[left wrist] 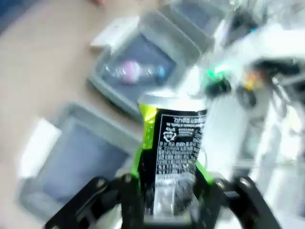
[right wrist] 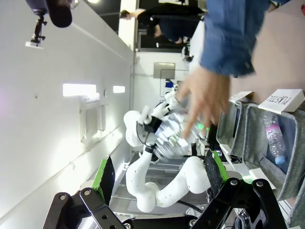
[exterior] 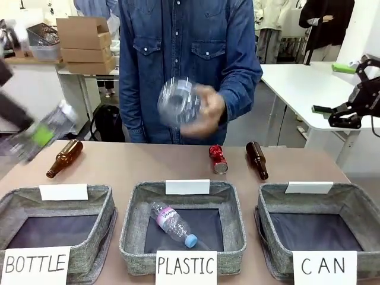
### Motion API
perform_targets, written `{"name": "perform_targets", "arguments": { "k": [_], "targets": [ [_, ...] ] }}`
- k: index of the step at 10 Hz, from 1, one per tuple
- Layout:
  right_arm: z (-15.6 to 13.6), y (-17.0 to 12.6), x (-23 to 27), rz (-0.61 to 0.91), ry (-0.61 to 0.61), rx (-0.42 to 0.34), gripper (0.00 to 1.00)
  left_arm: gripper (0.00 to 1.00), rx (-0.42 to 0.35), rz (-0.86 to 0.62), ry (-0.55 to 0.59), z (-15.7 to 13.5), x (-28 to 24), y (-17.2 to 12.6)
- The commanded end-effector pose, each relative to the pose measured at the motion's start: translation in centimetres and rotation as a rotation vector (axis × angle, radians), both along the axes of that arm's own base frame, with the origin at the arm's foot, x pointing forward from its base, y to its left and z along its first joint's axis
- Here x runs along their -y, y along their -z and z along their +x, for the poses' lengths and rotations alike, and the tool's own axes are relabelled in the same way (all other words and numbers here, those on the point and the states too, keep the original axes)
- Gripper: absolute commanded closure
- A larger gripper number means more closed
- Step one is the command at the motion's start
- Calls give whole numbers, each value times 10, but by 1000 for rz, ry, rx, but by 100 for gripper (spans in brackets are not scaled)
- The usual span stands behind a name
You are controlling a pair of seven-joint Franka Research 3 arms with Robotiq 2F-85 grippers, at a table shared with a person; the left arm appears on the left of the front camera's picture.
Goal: Sort the can waste into the basket.
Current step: Pick up the can waste from the table and place it in the right Fabric basket.
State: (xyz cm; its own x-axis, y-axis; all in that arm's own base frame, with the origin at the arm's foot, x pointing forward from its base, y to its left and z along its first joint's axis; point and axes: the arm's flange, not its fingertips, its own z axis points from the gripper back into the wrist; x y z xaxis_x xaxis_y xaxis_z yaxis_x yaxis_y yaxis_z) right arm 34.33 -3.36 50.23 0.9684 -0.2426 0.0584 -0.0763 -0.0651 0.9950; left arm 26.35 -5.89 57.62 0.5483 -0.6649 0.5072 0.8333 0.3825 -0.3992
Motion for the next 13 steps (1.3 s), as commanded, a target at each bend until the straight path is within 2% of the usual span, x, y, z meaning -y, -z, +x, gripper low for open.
{"name": "perform_targets", "arguments": {
  "k": [1,2,3,12,13],
  "targets": [
    [0,-5,0,5,-6,-14,0,100,96,278,467,-16,-6,16],
    [0,-5,0,5,-6,-14,0,100,144,169,474,-11,-2,13],
    [0,-5,0,5,-6,-14,0,100,-18,92,142,-20,2,12],
    [0,-5,0,5,-6,-14,0,100,-18,92,142,-20,2,12],
    [0,0,0,0,0,0,0,59,-17,101,154,-21,-1,12]
  ]
}}
